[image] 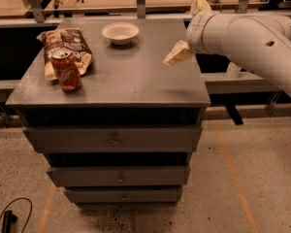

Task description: Move paper bowl near coke can

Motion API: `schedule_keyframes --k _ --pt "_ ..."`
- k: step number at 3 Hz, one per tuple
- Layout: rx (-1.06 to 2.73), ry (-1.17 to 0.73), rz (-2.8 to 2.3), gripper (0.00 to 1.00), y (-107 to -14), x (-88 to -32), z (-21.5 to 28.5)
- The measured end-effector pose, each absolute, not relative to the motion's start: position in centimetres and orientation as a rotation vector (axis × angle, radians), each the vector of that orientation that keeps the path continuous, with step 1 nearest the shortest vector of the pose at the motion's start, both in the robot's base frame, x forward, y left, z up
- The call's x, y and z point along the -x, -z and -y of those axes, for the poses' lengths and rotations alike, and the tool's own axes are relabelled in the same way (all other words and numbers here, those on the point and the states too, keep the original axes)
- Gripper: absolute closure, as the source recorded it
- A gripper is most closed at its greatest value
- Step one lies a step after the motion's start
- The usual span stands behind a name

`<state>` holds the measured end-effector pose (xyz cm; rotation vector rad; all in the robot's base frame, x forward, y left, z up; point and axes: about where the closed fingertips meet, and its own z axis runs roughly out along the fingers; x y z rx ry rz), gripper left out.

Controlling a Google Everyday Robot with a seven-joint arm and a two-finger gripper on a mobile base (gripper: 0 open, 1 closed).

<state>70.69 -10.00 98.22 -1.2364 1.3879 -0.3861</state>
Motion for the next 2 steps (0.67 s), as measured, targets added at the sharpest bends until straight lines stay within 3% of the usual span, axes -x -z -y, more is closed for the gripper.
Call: schedule_keyframes --k 1,2 --pt "1.292 0.507 -1.232 0.0 -98.5 -74.0 8.4" --pt "1.364 0.746 -1.112 0.0 -97.6 -78.8 10.5"
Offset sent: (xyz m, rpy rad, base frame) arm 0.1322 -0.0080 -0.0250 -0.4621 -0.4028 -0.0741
